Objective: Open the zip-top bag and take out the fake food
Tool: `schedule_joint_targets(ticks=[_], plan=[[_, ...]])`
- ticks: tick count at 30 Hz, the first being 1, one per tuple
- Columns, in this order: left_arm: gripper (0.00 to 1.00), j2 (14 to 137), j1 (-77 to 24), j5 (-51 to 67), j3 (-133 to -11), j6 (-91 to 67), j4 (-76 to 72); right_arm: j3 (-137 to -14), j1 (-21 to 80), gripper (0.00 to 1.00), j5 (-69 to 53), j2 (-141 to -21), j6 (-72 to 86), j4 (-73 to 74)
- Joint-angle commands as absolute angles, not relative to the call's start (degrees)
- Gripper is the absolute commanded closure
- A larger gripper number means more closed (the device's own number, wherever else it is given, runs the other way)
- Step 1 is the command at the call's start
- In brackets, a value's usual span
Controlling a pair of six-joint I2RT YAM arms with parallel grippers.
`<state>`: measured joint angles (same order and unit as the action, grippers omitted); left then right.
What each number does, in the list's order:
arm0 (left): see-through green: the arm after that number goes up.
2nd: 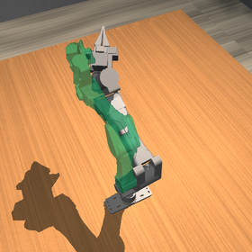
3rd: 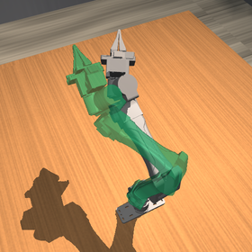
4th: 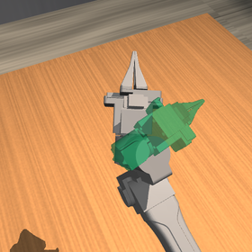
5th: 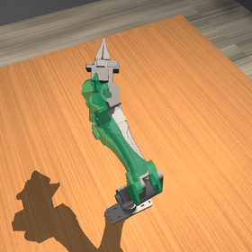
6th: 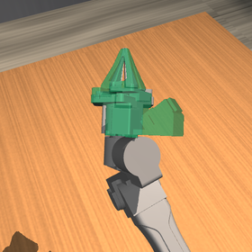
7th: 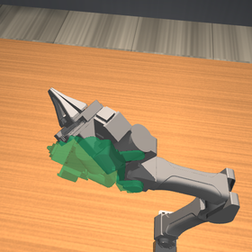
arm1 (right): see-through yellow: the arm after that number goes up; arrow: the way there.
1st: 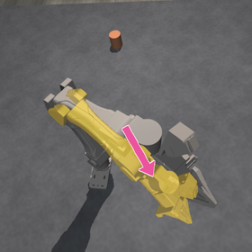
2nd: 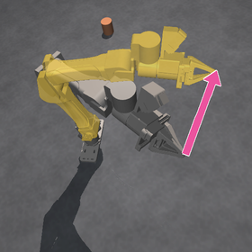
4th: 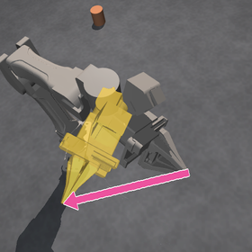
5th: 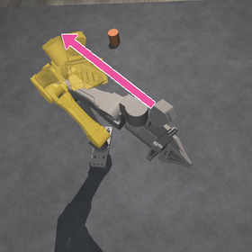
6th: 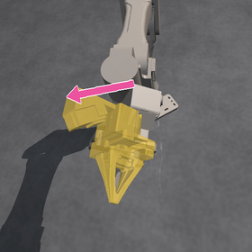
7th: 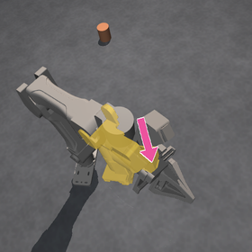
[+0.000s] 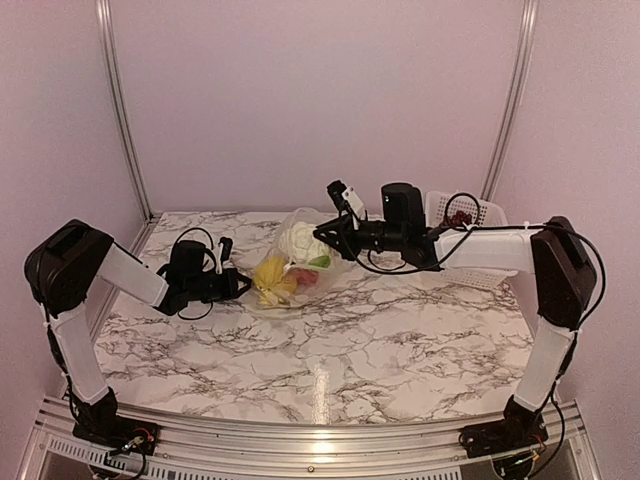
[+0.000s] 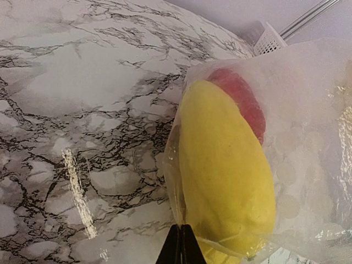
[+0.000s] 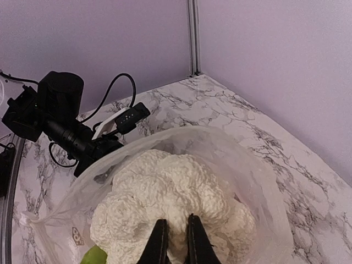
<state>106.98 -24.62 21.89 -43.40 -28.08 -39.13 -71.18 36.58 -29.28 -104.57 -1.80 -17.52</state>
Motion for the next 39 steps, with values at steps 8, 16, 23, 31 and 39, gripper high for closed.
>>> schedule_joint_targets(ticks=[8, 16, 23, 31, 39], plan=[[1.0, 103.1, -24.7, 18.0, -43.7, -26.7, -36.1, -75.9, 38.1, 1.0, -27.5, -104.3, -2.5, -12.9], [1.0, 102.7, -23.5, 15.0, -43.0, -28.9, -36.3, -67.4, 34.8, 1.0, -28.0, -94.0, -1.5, -13.1], [1.0, 102.5, -22.4, 14.6, -42.7, -30.5, -37.2, -64.8, 31.0, 1.0, -27.2, -91.7, -1.9, -9.9], [1.0, 101.8, -22.0, 14.9, -42.6, -30.9, -37.5, -64.8, 19.2, 1.0, -16.7, -88.2, -0.4, -9.1], [1.0, 102.3, -22.0, 15.8, -43.2, -31.2, -37.6, -66.1, 7.1, 1.0, -6.9, -91.1, -0.3, -7.4]])
